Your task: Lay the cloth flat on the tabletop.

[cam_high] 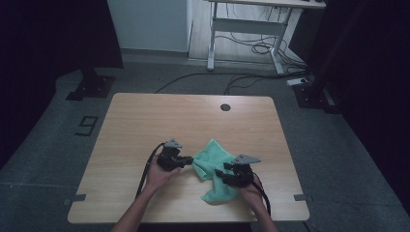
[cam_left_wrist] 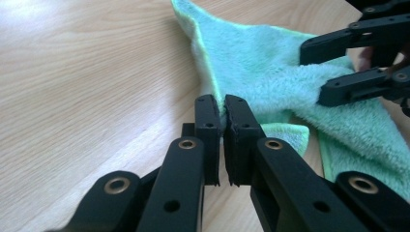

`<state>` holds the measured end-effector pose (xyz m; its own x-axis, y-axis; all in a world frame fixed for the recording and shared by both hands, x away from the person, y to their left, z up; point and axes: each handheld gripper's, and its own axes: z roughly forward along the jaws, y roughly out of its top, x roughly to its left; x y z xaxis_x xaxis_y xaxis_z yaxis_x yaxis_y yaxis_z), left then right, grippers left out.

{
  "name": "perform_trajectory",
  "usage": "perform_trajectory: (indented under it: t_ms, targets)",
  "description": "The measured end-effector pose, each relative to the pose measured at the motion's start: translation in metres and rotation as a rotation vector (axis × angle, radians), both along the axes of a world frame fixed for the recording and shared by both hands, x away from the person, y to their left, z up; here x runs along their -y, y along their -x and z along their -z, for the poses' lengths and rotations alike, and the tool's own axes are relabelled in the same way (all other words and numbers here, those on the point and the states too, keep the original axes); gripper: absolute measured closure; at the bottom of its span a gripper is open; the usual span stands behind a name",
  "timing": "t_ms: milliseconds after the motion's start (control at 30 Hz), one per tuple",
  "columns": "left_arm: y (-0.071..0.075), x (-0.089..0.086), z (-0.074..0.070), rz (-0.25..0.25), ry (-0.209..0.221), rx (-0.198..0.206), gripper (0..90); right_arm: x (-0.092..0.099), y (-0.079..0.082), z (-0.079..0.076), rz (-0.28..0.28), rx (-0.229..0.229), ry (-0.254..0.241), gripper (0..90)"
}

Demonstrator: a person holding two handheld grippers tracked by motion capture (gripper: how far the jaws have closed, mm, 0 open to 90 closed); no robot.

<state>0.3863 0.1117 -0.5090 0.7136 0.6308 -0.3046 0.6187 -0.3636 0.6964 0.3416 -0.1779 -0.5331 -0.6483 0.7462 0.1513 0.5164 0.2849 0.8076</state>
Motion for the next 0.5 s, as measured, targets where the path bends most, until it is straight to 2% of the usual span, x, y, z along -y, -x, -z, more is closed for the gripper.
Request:
perform_trajectory:
  t_ms: [100, 200, 267, 333, 467, 500]
  targets:
    - [-0.002, -0.001, 0.002, 0.005, -0.004, -0.011, 85.4, 0.002, -0.003, 0.001, 0.023, -0.011, 0.018, 48.0]
    - [-0.002, -0.001, 0.004, 0.004, -0.015, -0.01, 85.1, 0.003, -0.005, 0.002, 0.013, -0.001, 0.016, 44.2]
    - [-0.002, -0.003, 0.006, 0.002, -0.02, -0.012, 84.9, 0.003, -0.004, 0.0, -0.001, 0.01, 0.0, 42.4]
    - [-0.002, -0.005, 0.007, -0.006, -0.021, -0.016, 84.9, 0.004, 0.003, -0.009, -0.034, 0.027, -0.045, 40.8]
    - [-0.002, -0.007, 0.008, -0.019, -0.038, -0.011, 84.9, 0.008, 0.008, -0.015, -0.038, 0.037, -0.071, 39.2]
    - [-0.001, -0.01, 0.009, -0.024, -0.04, -0.016, 84.9, 0.013, 0.012, -0.017, -0.029, 0.031, -0.091, 38.7]
